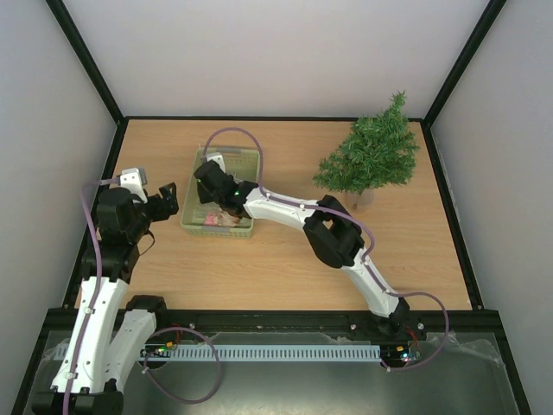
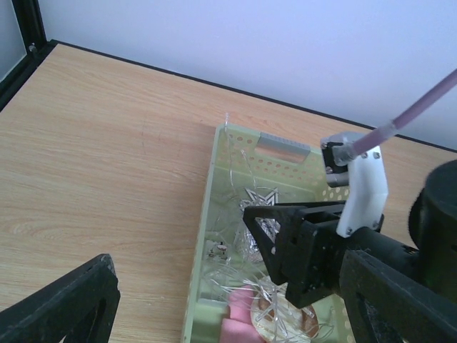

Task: Decorate the small christmas tree
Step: Pick up the decoration item from the storage box.

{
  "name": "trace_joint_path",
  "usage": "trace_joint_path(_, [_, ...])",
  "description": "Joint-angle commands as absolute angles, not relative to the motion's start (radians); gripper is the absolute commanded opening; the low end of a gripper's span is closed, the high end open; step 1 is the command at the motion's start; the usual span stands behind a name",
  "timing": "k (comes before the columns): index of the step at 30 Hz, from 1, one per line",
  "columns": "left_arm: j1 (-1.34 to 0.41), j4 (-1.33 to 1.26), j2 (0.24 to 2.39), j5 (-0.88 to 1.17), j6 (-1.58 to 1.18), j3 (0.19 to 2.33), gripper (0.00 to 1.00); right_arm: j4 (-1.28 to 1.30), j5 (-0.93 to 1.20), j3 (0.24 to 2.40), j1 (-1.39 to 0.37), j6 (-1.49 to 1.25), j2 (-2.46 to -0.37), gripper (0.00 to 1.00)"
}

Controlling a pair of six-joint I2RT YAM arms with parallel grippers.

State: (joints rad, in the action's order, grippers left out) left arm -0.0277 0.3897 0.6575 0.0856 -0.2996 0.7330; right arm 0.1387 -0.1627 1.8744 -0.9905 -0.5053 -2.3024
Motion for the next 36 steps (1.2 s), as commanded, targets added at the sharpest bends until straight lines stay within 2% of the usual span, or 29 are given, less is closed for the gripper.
trace_joint_path(1, [-0.023,0.385,0.644,0.077,-0.302,0.728,0.86,0.219,-0.189,1.974,-0.987,-0.512,-2.369,0.4])
trace_joint_path(10, [-0.024,0.384,0.651,0.095,-0.3,0.728,0.87,0.258,-0.177,2.051,-0.984,-0.529,-2.449,0.37])
trace_joint_path(12, [-0.025,0.384,0.649,0.093,-0.3,0.728,0.86,0.257,-0.169,2.06,-0.982,-0.516,-2.456,0.33])
trace_joint_path(17, [-0.023,0.385,0.646,0.09,-0.301,0.728,0.87,0.274,-0.193,2.074,-0.981,-0.48,-2.435,0.07])
trace_joint_path(19, [-0.024,0.384,0.646,0.089,-0.3,0.728,0.86,0.275,-0.202,2.073,-0.981,-0.459,-2.408,0.02])
trace_joint_path(26, [-0.025,0.383,0.648,0.09,-0.301,0.724,0.87,0.281,-0.184,2.047,-0.98,-0.399,-2.284,0.02])
trace_joint_path(36, [-0.024,0.367,0.653,0.116,-0.302,0.714,0.85,0.276,-0.17,1.907,-0.979,-0.315,-1.984,0.02])
